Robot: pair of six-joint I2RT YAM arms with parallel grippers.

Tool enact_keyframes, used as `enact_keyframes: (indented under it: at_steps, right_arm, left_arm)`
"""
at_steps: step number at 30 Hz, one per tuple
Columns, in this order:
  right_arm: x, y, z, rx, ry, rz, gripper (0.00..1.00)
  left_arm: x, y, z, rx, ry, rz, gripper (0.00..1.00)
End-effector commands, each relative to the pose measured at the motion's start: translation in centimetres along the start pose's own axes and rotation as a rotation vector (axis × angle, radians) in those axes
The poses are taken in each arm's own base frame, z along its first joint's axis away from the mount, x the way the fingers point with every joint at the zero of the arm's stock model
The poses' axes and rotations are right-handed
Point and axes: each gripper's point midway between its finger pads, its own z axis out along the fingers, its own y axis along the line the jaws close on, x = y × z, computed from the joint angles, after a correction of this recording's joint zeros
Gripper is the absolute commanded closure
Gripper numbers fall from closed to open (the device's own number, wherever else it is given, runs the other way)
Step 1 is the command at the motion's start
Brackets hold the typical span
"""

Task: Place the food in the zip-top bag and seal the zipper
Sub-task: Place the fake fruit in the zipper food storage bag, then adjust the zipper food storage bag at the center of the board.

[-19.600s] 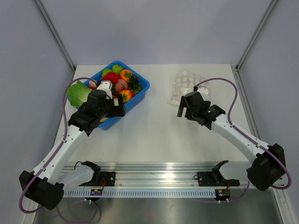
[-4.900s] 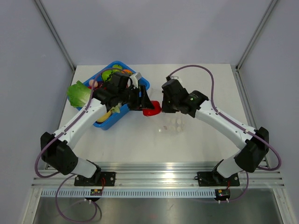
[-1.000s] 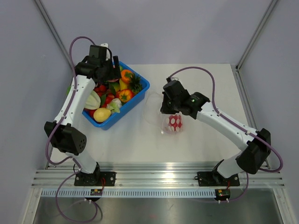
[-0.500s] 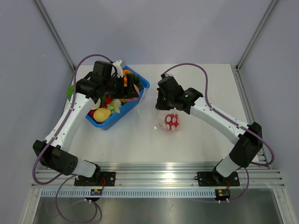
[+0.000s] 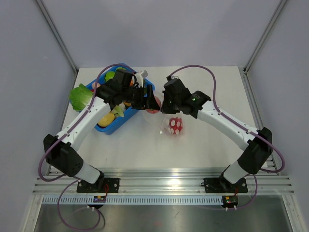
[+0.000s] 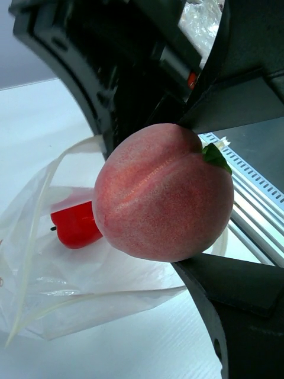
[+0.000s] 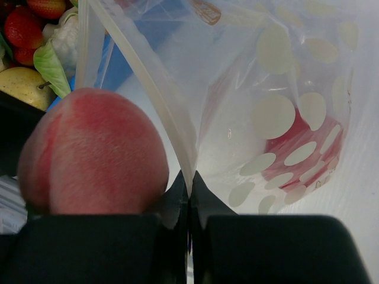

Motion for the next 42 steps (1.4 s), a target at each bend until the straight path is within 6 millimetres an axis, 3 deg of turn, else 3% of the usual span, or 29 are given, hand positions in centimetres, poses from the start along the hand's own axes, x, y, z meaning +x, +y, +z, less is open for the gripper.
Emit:
enact_keyframes:
  at_steps: [1,2,3,4,7,12,13,17,23,25,27,30,33,40,42]
  right_arm:
    - [-1.9,1.0,-2.5,-0.056,-0.077,0.016,0.98]
    - [-1.8,0.9,-2.6,-0.055,-0.076,0.017,0.99]
    - [-1.7,0.8,-2.7,-0.055,-0.076,0.019,0.99]
    - [-1.8,0.9,-3.0,-0.061,-0.081,0.021,0.98]
    - [-1.5,0.7,-3.0,-0.059,-0.075,0.027,0.98]
    - [-1.0,0.5,-2.7,-0.056,-0.066,0.031,0.98]
    - [-0.8,0.4,-2.8,-0.057,-0.062,0.031,0.99]
    - [-0.9,0.3,-2.9,-0.054,-0.066,0.033,0.98]
    - [-0.6,-0.2,-3.3,-0.043,-0.070,0.033,0.99]
    - [-0.5,-0.4,-3.5,-0.040,-0.070,0.033,0.99]
    - [-0.5,-0.5,-3.7,-0.037,-0.072,0.031,0.99]
    - [-0.7,-0.5,-4.0,-0.042,-0.080,0.034,0.99]
    - [-0.9,-0.4,-4.3,-0.046,-0.087,0.035,0.99]
    - [-1.3,-0.4,-4.8,-0.040,-0.098,0.033,0.99]
    - [-1.4,-0.4,-5.0,-0.042,-0.100,0.032,0.99]
  left_arm:
    - [-1.1,-0.4,0.9,0.016,-0.026,0.013,0.50]
    - [-1.0,-0.5,0.9,0.015,-0.022,0.015,0.41]
    - [-1.1,-0.7,1.0,0.016,-0.018,0.017,0.25]
    - [-1.1,-0.8,1.0,0.017,-0.014,0.020,0.17]
    - [-1.3,-1.5,0.6,0.028,-0.015,0.033,0.06]
    - [-1.8,-3.5,-1.1,0.061,-0.030,0.076,0.01]
    - [-2.2,-4.5,-2.4,0.075,-0.047,0.102,0.01]
    - [-2.3,-4.9,-3.0,0.074,-0.057,0.111,0.02]
    - [-2.6,-4.8,-4.3,0.039,-0.093,0.135,0.28]
    - [-2.5,-3.7,-4.8,-0.025,-0.106,0.130,0.35]
    - [-2.4,-2.2,-4.9,-0.101,-0.123,0.121,0.35]
    - [-1.1,0.1,-4.3,-0.178,-0.127,0.077,0.26]
    - [-0.4,0.9,-3.3,-0.180,-0.108,0.053,0.24]
    - [0.9,1.5,-1.2,-0.139,-0.046,0.026,0.38]
    - [1.3,1.8,-0.5,-0.138,-0.021,0.017,0.47]
